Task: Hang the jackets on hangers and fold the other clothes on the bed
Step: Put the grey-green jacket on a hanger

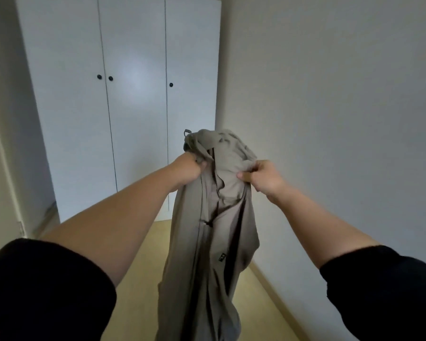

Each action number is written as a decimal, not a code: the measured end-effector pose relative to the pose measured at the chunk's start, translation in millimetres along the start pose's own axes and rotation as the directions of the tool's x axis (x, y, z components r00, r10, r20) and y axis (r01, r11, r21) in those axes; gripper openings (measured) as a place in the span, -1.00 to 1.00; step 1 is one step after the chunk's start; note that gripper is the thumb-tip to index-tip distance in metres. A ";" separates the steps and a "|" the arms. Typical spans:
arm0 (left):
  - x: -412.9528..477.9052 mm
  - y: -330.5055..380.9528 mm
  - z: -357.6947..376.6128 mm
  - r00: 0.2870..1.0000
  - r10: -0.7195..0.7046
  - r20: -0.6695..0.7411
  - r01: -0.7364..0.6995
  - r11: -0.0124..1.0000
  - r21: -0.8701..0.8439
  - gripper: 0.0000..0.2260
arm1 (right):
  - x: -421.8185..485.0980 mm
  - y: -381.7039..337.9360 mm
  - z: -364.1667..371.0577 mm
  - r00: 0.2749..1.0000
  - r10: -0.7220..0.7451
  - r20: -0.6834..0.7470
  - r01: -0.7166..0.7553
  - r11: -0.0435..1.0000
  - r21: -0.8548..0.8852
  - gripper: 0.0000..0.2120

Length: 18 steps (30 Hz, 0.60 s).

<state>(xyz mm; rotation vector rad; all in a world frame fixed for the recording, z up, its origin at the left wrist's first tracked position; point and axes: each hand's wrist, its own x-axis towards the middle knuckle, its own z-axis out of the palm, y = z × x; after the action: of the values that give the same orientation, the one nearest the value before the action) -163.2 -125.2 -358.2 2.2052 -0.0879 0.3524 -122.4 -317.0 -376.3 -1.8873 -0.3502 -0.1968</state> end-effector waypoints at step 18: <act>-0.1 22.0 -50.7 0.992 0.024 0.128 0.016 0.952 -0.305 -0.71 | 20.6 -40.2 -54.8 0.993 -0.006 0.119 0.017 0.996 -0.089 -0.90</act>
<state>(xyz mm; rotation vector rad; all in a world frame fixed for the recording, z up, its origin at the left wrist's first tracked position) -178.6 -98.8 -312.1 1.9185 -0.2044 0.1820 -114.5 -353.3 -315.8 -1.9913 -0.4393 -0.1101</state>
